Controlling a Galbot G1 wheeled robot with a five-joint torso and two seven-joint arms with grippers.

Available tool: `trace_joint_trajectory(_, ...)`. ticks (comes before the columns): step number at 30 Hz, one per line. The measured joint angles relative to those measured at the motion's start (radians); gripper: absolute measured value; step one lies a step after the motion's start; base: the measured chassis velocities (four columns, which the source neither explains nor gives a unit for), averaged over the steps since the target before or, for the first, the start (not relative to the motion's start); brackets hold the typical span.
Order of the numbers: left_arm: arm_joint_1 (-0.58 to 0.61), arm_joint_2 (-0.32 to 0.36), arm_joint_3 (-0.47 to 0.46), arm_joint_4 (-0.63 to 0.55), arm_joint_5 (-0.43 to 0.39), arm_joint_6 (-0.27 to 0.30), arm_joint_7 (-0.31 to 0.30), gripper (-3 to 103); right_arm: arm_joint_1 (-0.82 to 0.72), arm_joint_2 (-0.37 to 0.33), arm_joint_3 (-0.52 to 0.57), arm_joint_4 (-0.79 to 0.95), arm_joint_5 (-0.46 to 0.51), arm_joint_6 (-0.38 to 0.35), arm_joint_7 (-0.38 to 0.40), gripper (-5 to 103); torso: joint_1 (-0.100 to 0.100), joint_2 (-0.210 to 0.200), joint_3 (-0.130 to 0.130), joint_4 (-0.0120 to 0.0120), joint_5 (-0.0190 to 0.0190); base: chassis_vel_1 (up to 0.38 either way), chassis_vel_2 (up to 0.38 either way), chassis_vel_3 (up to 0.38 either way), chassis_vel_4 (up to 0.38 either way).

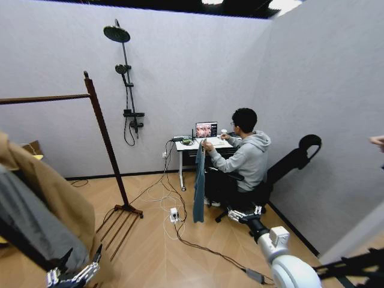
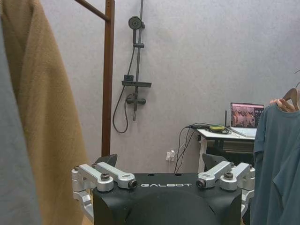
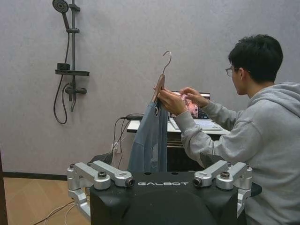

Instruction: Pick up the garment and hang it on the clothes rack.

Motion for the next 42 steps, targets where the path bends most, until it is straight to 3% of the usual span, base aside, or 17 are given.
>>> trace_joint_trajectory(15,0.000,0.000,0.000,0.000,0.000,0.000,0.000,100,0.041,-0.052,0.013,-0.070,-0.044,0.022,-0.155,100,0.000,0.000,0.000,0.0000,0.0003,-0.215,0.217,0.205,-0.213)
trace_joint_trajectory(19,0.000,0.000,0.000,0.000,0.000,0.000,0.000,100,0.055,-0.064,0.019,-0.072,-0.049,0.020,-0.159,100,0.000,0.000,0.000,-0.0002,0.0001,-0.204,0.190,0.185,-0.196)
trace_joint_trajectory(21,0.000,0.000,0.000,0.000,0.000,0.000,0.000,100,0.089,-0.078,0.029,-0.068,-0.051,0.001,-0.142,100,0.001,0.000,0.000,-0.0002,0.0003,-0.132,0.150,0.088,-0.129)
trace_joint_trajectory(24,0.000,0.000,0.000,0.000,0.000,0.000,0.000,100,0.271,-0.127,0.041,-0.114,-0.024,-0.017,-0.033,100,0.000,0.000,0.000,0.0001,0.0000,-0.023,0.025,0.009,-0.011)
trace_joint_trajectory(30,0.000,0.000,0.000,0.000,0.000,0.000,0.000,100,0.441,-0.142,-0.004,-0.254,0.003,0.012,0.030,100,-0.001,0.000,0.000,0.0000,0.0002,0.025,-0.025,-0.020,0.024)
trace_joint_trajectory(35,0.000,0.000,0.000,0.000,0.000,0.000,0.000,100,0.635,-0.065,-0.099,-0.438,0.002,0.137,0.032,100,0.000,0.000,0.000,0.0001,0.0003,0.003,-0.008,-0.012,0.005)
trace_joint_trajectory(38,0.000,0.000,0.000,0.000,0.000,0.000,0.000,100,0.714,-0.029,-0.143,-0.489,0.006,0.145,0.052,100,0.000,0.000,0.000,0.0001,-0.0003,0.000,0.000,0.000,0.000)
trace_joint_trajectory(42,0.000,0.000,0.000,0.000,0.000,0.000,0.000,100,0.779,0.015,-0.210,-0.536,0.011,0.115,0.159,100,0.000,0.000,0.000,0.0001,-0.0003,0.000,0.000,0.000,0.000)
